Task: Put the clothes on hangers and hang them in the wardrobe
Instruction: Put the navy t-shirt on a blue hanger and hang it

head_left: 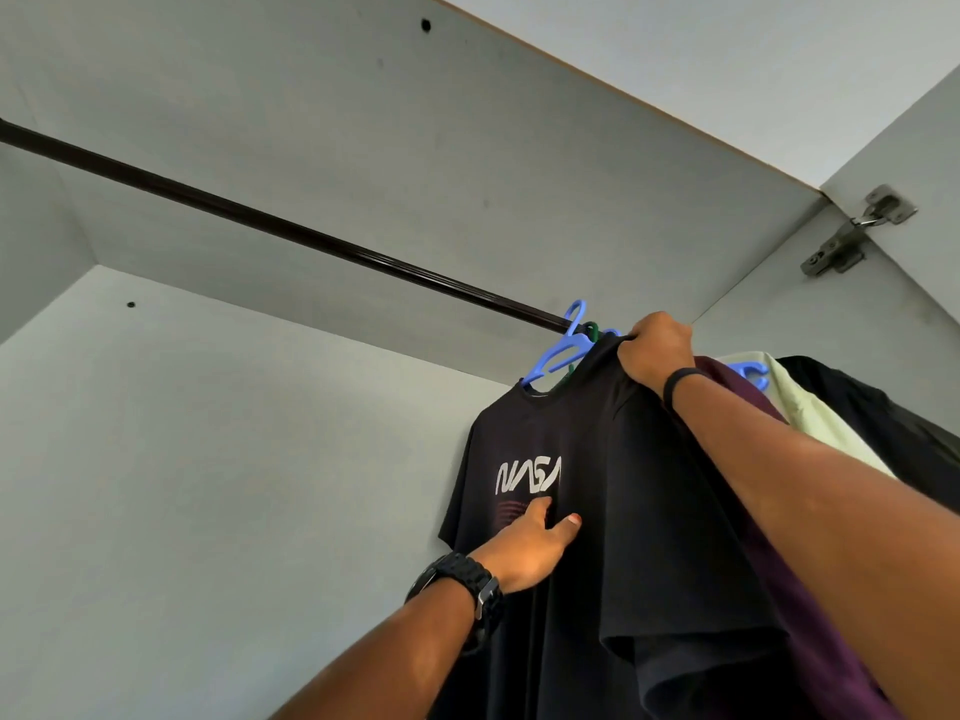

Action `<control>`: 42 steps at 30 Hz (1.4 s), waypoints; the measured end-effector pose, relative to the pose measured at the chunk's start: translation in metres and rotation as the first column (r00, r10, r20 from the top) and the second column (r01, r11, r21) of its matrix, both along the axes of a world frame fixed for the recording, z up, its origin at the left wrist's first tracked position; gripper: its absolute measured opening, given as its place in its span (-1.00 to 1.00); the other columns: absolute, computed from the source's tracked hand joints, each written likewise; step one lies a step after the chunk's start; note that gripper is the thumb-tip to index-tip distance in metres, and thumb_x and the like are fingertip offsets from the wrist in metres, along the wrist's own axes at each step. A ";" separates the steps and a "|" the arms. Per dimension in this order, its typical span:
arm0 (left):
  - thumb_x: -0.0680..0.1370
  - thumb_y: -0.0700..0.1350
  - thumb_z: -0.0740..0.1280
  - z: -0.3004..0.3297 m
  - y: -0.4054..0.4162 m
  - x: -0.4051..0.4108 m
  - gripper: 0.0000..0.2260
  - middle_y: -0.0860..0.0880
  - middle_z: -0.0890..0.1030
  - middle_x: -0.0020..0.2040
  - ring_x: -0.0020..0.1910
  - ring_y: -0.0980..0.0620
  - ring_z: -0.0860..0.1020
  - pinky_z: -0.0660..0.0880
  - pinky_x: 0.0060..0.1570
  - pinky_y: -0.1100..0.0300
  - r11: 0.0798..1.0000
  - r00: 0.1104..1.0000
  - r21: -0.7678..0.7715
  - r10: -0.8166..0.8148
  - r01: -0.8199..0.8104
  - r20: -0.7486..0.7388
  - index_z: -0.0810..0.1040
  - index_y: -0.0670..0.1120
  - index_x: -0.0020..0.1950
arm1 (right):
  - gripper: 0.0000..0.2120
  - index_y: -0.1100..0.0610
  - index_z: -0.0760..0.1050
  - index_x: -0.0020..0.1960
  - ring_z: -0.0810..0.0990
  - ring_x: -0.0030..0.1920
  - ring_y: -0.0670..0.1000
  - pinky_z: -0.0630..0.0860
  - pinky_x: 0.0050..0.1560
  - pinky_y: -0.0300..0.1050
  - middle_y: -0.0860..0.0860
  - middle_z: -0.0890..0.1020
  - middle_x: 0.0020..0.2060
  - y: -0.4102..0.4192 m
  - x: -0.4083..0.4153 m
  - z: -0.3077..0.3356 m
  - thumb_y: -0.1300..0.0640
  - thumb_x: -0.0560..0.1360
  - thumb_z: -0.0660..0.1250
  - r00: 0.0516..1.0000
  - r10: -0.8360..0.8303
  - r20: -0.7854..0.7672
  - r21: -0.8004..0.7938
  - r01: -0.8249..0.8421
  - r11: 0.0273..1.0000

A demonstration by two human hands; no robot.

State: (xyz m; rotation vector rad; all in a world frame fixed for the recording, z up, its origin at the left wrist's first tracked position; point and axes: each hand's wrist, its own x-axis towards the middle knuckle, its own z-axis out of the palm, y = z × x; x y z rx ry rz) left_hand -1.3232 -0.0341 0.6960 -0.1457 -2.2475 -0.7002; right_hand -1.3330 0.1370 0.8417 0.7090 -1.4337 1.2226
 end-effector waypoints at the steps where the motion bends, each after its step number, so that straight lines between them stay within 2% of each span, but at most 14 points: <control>1: 0.63 0.17 0.07 0.001 0.000 -0.001 -0.39 -0.07 0.13 0.55 0.51 -0.03 0.17 0.10 0.49 0.07 1.000 1.000 0.001 0.003 -0.003 -0.004 -0.07 -0.05 0.57 | -0.84 0.34 0.51 0.01 0.46 -0.10 0.21 0.37 -0.09 -0.14 0.29 0.52 0.11 -0.004 -0.003 0.001 0.31 0.52 0.19 1.000 -0.003 -0.008 0.008 0.003 1.000; 4: 0.63 0.15 0.08 0.002 0.001 -0.006 -0.39 -0.06 0.15 0.55 0.50 -0.03 0.20 0.13 0.48 0.08 1.000 1.000 -0.008 0.016 -0.016 -0.001 -0.07 -0.06 0.57 | -0.95 0.28 0.44 -0.10 0.51 -0.05 0.27 0.40 -0.09 -0.09 0.27 0.50 -0.01 -0.012 -0.013 0.001 0.32 0.51 0.21 1.000 -0.011 -0.011 0.004 0.011 1.000; 6: 0.64 0.14 0.08 0.003 -0.001 -0.007 -0.41 -0.06 0.18 0.54 0.48 -0.04 0.23 0.17 0.46 0.07 0.999 0.999 -0.018 0.037 -0.037 -0.005 -0.06 -0.06 0.57 | -0.92 0.25 0.39 -0.17 0.51 -0.07 0.26 0.38 -0.11 -0.10 0.21 0.44 -0.08 -0.013 -0.019 0.003 0.31 0.51 0.21 1.000 -0.005 -0.006 0.002 0.005 1.000; 9: 0.63 0.16 0.07 0.002 -0.001 -0.010 -0.43 -0.06 0.23 0.51 0.44 -0.06 0.29 0.26 0.41 0.02 0.997 0.997 -0.011 0.071 -0.072 -0.003 -0.03 -0.03 0.56 | -0.76 0.16 0.27 -0.31 0.40 -0.14 0.15 0.34 -0.15 -0.15 0.20 0.43 -0.06 -0.004 -0.027 0.005 0.28 0.51 0.20 0.999 -0.042 0.011 0.106 0.041 0.994; 13: 0.63 0.17 0.07 0.002 0.005 -0.014 -0.43 -0.08 0.27 0.50 0.43 -0.07 0.31 0.27 0.41 -0.01 0.996 0.996 0.016 0.086 -0.085 -0.032 -0.01 -0.02 0.56 | -0.81 0.23 0.34 -0.27 0.44 -0.04 0.18 0.32 -0.14 -0.15 0.26 0.53 0.03 0.021 -0.021 0.009 0.24 0.51 0.23 0.996 -0.091 0.014 0.191 0.086 0.978; 15: 0.63 0.15 0.08 0.003 0.015 -0.014 -0.44 -0.08 0.28 0.49 0.42 -0.08 0.32 0.28 0.40 0.00 0.996 0.994 0.036 0.084 -0.081 -0.069 0.02 -0.01 0.56 | -0.86 0.32 0.49 -0.07 0.47 -0.01 0.16 0.38 -0.09 -0.12 0.25 0.56 0.09 0.034 -0.021 0.010 0.23 0.47 0.33 0.999 -0.032 0.040 0.198 0.023 0.980; 17: 0.63 0.14 0.09 0.005 0.027 -0.012 -0.45 -0.08 0.30 0.47 0.40 -0.08 0.34 0.30 0.39 0.00 0.997 0.989 0.065 0.060 -0.051 -0.135 0.03 -0.01 0.55 | -0.69 0.32 0.52 0.10 0.54 0.04 0.17 0.53 0.03 -0.02 0.21 0.59 0.09 0.041 -0.023 0.004 0.23 0.39 0.43 0.987 0.117 0.114 0.178 -0.136 0.974; 19: 0.63 0.15 0.09 0.005 0.041 -0.007 -0.45 -0.07 0.29 0.47 0.39 -0.07 0.35 0.30 0.38 -0.01 0.995 0.984 0.104 0.024 -0.006 -0.176 0.03 -0.01 0.55 | -0.60 0.27 0.49 0.12 0.57 0.05 0.19 0.56 0.09 0.09 0.18 0.59 0.04 0.044 -0.024 -0.016 0.24 0.32 0.49 0.953 0.249 0.172 0.147 -0.275 0.950; 24: 0.57 0.28 0.10 -0.005 0.076 0.003 -0.31 -0.02 0.15 0.54 0.47 -0.08 0.24 0.23 0.40 -0.06 0.973 0.985 0.190 -0.102 0.128 -0.140 -0.12 0.04 0.57 | -0.59 0.30 0.41 0.23 0.60 0.03 0.22 0.59 -0.02 0.11 0.22 0.57 0.07 0.056 -0.032 -0.067 0.34 0.42 0.41 0.837 0.383 0.391 0.149 -0.469 0.871; 27: 0.56 0.28 0.14 -0.010 0.095 0.011 -0.31 0.02 0.17 0.53 0.46 -0.02 0.26 0.25 0.39 -0.01 0.955 0.962 0.179 -0.204 0.237 -0.181 -0.08 0.06 0.56 | -0.74 0.29 0.49 0.21 0.66 -0.22 0.09 0.64 -0.23 -0.04 0.18 0.64 -0.05 0.075 -0.021 -0.079 0.34 0.52 0.31 0.729 0.584 0.357 0.072 -0.645 0.760; 30: 0.59 0.20 0.16 -0.013 0.107 0.023 -0.40 0.05 0.25 0.48 0.44 0.05 0.27 0.22 0.33 0.18 0.943 0.933 0.151 -0.253 0.297 -0.254 0.03 0.06 0.55 | -0.82 0.20 0.53 0.13 0.65 -0.38 -0.01 0.58 -0.43 -0.21 0.08 0.66 -0.22 0.094 -0.009 -0.090 0.27 0.53 0.32 0.631 0.705 0.323 -0.006 -0.744 0.668; 34: 0.61 0.17 0.14 -0.029 0.107 0.025 -0.42 -0.02 0.21 0.53 0.48 0.00 0.23 0.20 0.39 0.12 0.963 0.970 0.139 -0.218 0.232 -0.109 0.03 0.05 0.56 | -0.75 0.25 0.52 0.10 0.63 -0.19 0.01 0.56 -0.30 -0.22 0.09 0.66 -0.12 0.101 -0.013 -0.117 0.20 0.46 0.41 0.845 0.391 0.364 0.146 -0.467 0.872; 37: 0.62 0.17 0.10 -0.051 0.112 0.021 -0.43 -0.02 0.21 0.53 0.47 -0.03 0.24 0.24 0.42 -0.01 0.967 0.979 0.167 -0.199 0.191 0.033 -0.02 0.06 0.56 | -0.62 0.27 0.48 0.19 0.63 -0.05 0.11 0.59 -0.10 -0.08 0.14 0.64 0.00 0.106 -0.014 -0.143 0.20 0.42 0.45 0.833 0.353 0.425 0.134 -0.444 0.886; 42: 0.63 0.13 0.11 -0.089 0.144 0.030 -0.51 -0.04 0.43 0.37 0.28 -0.07 0.46 0.44 0.25 -0.07 0.933 0.960 0.279 -0.263 0.229 0.093 0.06 0.12 0.53 | -0.90 0.14 0.52 -0.10 0.63 -0.17 0.05 0.58 -0.21 -0.13 0.08 0.64 -0.15 0.124 -0.004 -0.184 0.23 0.45 0.43 0.783 0.422 0.458 0.114 -0.522 0.845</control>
